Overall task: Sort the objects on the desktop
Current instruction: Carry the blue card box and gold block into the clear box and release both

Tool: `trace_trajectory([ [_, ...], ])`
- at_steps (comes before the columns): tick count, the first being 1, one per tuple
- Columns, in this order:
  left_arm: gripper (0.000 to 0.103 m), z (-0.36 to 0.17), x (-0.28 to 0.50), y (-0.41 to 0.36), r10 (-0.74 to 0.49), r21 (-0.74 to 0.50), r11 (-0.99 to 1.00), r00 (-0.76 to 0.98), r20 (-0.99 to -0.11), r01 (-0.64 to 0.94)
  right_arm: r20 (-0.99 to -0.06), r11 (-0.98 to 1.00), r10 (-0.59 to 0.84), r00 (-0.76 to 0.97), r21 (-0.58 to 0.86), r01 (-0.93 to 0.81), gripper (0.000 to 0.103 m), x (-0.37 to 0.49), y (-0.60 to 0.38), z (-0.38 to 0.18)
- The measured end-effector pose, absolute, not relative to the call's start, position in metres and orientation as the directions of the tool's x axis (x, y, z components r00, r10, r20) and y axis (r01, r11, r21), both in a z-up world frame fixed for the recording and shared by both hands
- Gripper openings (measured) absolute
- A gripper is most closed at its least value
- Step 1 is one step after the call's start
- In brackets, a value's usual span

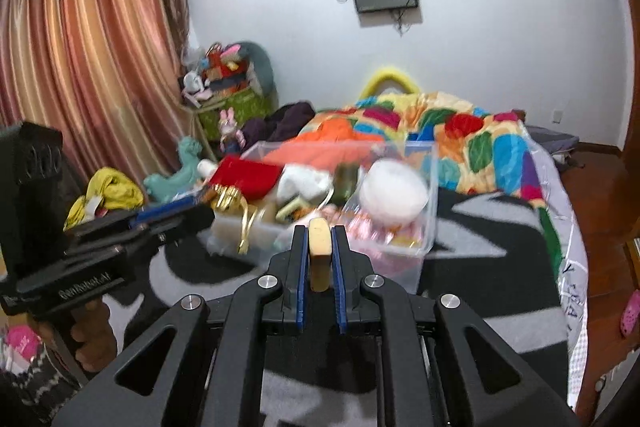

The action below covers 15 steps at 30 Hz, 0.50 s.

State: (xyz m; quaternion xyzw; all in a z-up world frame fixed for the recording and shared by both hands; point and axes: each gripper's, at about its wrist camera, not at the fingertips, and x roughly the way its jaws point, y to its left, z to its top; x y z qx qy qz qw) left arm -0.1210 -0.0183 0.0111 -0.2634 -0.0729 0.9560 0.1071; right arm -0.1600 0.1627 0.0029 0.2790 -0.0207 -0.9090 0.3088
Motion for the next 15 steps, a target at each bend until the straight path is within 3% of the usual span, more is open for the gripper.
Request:
trace_trajectory([
  [15, 0.026, -0.012, -0.175, -0.009, 0.192, -0.172, -0.978, -0.82, -0.539, -0.116, -0.51, -0.856, -0.496, -0.703, 0.152, 0.494, 0.01, -0.191, 0.149, -0.01],
])
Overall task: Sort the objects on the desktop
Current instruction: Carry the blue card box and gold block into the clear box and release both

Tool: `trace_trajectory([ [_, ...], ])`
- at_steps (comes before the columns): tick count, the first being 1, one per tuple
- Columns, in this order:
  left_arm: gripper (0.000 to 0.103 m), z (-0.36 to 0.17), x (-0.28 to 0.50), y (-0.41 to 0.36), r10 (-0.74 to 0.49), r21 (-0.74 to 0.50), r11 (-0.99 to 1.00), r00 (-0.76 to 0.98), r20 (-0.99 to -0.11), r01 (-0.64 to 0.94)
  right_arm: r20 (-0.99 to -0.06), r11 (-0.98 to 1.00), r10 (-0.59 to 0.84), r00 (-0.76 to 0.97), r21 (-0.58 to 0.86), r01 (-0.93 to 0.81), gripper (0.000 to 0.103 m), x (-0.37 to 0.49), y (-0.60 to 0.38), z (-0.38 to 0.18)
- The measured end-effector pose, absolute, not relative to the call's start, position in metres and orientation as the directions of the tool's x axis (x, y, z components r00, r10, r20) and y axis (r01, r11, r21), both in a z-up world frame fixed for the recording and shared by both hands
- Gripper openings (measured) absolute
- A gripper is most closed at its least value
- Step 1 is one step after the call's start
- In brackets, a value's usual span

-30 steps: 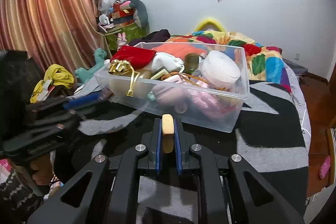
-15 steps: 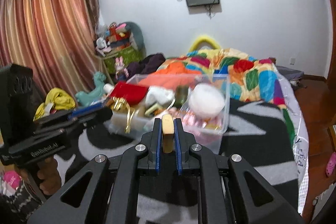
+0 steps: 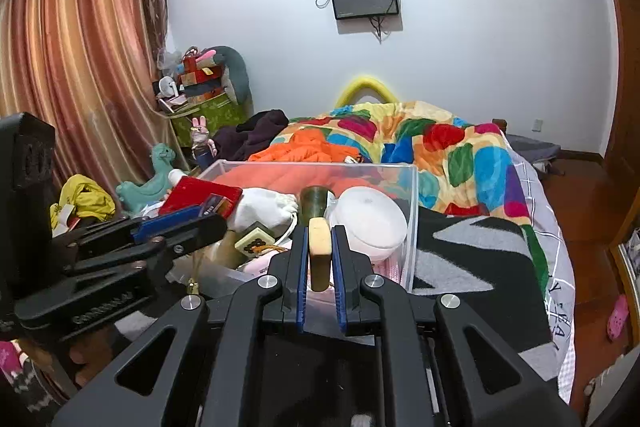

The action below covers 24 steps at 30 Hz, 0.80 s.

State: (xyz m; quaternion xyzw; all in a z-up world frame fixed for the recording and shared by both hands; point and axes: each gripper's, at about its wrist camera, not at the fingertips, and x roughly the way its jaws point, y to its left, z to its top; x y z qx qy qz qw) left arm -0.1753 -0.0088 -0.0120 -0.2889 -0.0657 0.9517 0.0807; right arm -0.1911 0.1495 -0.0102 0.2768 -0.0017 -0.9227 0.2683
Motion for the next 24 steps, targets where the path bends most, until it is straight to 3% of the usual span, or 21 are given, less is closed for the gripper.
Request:
trace_trajectory([
  [20, 0.026, -0.02, -0.173, -0.013, 0.209, -0.205, -0.972, -0.802, -0.56, -0.111, -0.561, -0.845, -0.507, -0.655, 0.172, 0.507, 0.012, -0.19, 0.147, -0.023],
  [24, 0.026, -0.012, -0.164, -0.014, 0.2, -0.196, -0.974, -0.815, -0.544, -0.109, -0.562, -0.848, -0.504, -0.655, 0.179, 0.499, 0.02, -0.186, 0.149, -0.022],
])
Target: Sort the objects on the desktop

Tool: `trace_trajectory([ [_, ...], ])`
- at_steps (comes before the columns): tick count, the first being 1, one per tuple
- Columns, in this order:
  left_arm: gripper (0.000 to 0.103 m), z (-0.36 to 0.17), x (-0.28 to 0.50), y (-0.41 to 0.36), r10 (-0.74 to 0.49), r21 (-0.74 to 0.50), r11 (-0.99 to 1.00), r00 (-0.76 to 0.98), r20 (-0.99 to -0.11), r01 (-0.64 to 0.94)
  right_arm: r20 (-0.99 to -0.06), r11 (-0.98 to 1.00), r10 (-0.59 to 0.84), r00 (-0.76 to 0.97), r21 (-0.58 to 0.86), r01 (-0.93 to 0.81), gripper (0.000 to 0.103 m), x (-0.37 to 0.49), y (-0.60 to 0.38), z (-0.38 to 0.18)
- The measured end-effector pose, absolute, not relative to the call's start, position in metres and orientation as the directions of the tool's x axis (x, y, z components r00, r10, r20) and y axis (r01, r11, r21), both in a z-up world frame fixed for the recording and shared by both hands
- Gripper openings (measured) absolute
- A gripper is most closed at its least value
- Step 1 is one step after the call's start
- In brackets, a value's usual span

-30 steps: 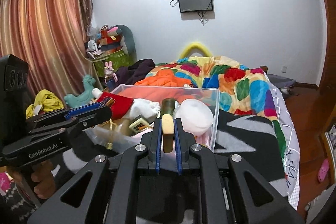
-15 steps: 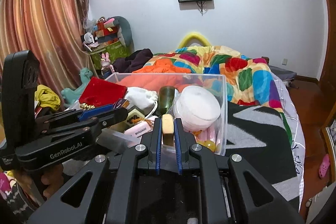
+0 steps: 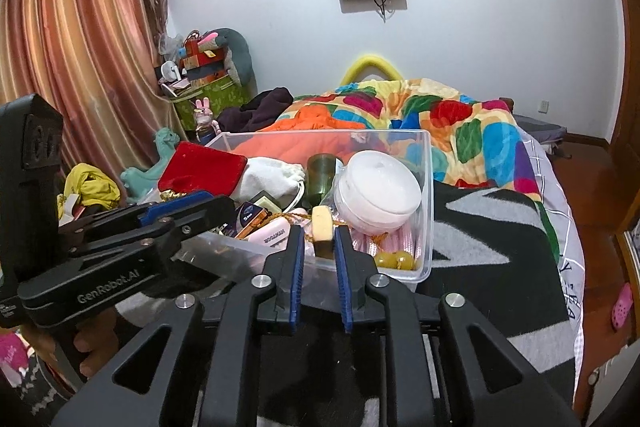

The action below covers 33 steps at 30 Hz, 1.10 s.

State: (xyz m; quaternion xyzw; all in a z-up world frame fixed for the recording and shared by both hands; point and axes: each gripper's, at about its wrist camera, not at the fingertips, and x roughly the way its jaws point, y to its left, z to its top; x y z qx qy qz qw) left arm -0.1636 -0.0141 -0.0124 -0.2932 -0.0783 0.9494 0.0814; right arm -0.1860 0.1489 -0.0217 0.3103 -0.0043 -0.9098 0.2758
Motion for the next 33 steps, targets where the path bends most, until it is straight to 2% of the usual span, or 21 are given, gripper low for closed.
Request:
trace_trajectory([
  [3, 0.026, -0.007, -0.157, -0.015, 0.179, -0.188, -0.978, -0.826, -0.535, -0.09, -0.549, -0.86, -0.488, -0.678, 0.168, 0.482, 0.038, -0.181, 0.151, -0.019],
  [8, 0.026, 0.0, -0.144, -0.017, 0.174, -0.192, -0.978, -0.839, -0.516, -0.085, -0.54, -0.872, -0.466, -0.701, 0.147, 0.467, 0.045, -0.171, 0.153, -0.013],
  [10, 0.026, 0.002, -0.137, -0.016, 0.16, -0.173, -0.981, -0.845, -0.51, -0.082, -0.535, -0.889, -0.436, -0.723, 0.13, 0.44, 0.053, -0.168, 0.154, -0.01],
  [14, 0.026, 0.006, -0.124, -0.014, 0.144, -0.148, -0.986, -0.853, -0.501, -0.08, -0.533, -0.9, -0.412, -0.739, 0.109, 0.423, 0.061, -0.159, 0.157, -0.004],
  [18, 0.03, 0.009, -0.11, -0.015, 0.137, -0.149, -0.986, -0.858, -0.496, -0.072, -0.518, -0.915, -0.379, -0.767, 0.084, 0.395, 0.073, -0.145, 0.16, 0.003],
  [21, 0.04, 0.011, -0.099, -0.019, 0.131, -0.157, -0.986, -0.862, -0.49, -0.061, -0.503, -0.916, -0.379, -0.776, 0.083, 0.393, 0.079, -0.134, 0.163, 0.008],
  [22, 0.048, 0.012, -0.094, -0.02, 0.128, -0.162, -0.985, -0.864, -0.487, -0.055, -0.5, -0.916, -0.379, -0.779, 0.084, 0.392, 0.081, -0.131, 0.164, 0.009],
  [23, 0.061, 0.013, -0.09, -0.022, 0.125, -0.167, -0.985, -0.866, -0.485, -0.048, -0.497, -0.917, -0.378, -0.781, 0.085, 0.39, 0.081, -0.128, 0.164, 0.01],
  [25, 0.075, 0.015, -0.081, -0.025, 0.105, -0.173, -0.985, -0.874, -0.474, -0.024, -0.499, -0.916, -0.381, -0.778, 0.092, 0.39, 0.082, -0.121, 0.165, 0.01],
  [28, 0.077, 0.017, -0.07, -0.026, 0.06, -0.155, -0.988, -0.885, -0.463, 0.014, -0.51, -0.915, -0.384, -0.77, 0.099, 0.391, 0.082, -0.114, 0.165, 0.009],
  [31, 0.085, 0.018, -0.061, -0.024, 0.064, -0.149, -0.989, -0.882, -0.467, 0.007, -0.517, -0.917, -0.381, -0.767, 0.104, 0.385, 0.082, -0.107, 0.166, 0.007],
  [33, 0.086, 0.018, -0.053, -0.021, 0.053, -0.127, -0.992, -0.885, -0.462, 0.007, -0.518, -0.92, -0.373, -0.77, 0.101, 0.378, 0.082, -0.102, 0.166, 0.005],
])
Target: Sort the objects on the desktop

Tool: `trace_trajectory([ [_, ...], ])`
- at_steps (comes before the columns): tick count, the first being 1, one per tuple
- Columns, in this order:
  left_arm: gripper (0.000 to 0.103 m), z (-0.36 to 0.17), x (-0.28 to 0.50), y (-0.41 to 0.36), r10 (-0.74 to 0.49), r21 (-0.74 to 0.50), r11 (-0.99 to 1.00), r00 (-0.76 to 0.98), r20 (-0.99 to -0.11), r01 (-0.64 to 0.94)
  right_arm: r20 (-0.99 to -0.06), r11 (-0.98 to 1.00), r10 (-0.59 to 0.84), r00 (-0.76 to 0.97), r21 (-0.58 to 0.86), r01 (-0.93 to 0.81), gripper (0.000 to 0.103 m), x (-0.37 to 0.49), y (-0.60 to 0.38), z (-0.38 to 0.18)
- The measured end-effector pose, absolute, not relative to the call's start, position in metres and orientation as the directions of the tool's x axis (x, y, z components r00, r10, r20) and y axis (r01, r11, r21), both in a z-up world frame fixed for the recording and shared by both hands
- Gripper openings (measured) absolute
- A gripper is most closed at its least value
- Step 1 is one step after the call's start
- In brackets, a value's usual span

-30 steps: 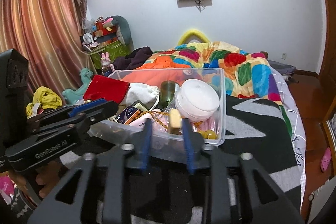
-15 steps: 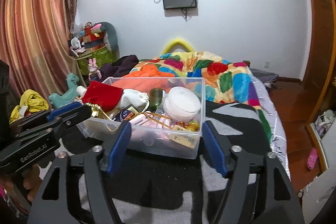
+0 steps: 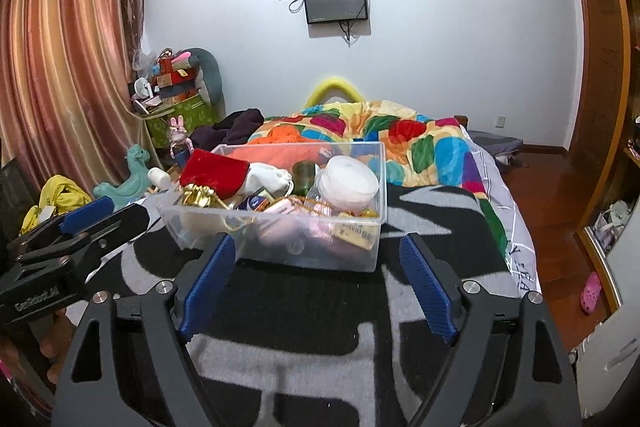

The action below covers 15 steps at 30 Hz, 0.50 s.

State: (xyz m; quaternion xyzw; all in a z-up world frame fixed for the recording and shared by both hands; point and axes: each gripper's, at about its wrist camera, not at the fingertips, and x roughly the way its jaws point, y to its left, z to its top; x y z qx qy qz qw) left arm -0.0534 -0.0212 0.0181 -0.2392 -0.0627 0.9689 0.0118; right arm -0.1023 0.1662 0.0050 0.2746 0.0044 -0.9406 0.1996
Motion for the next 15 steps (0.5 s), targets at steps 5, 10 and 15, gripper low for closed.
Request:
trace_trajectory([
  [5, 0.089, 0.018, -0.035, -0.006, 0.004, -0.046, -0.999, -0.897, -0.443, 0.018, -0.503, -0.93, -0.345, -0.792, 0.07, 0.361, 0.082, -0.084, 0.168, 0.006],
  [10, 0.089, 0.02, -0.008, 0.008, -0.016, -0.003, -1.0, -0.923, -0.383, 0.019, -0.471, -0.922, -0.371, -0.8, 0.086, 0.377, 0.083, -0.061, 0.173, 0.01],
  [15, 0.089, 0.018, 0.005, 0.013, 0.012, -0.024, -1.0, -0.924, -0.383, -0.003, -0.473, -0.937, -0.323, -0.82, 0.04, 0.347, 0.084, -0.051, 0.178, 0.005],
])
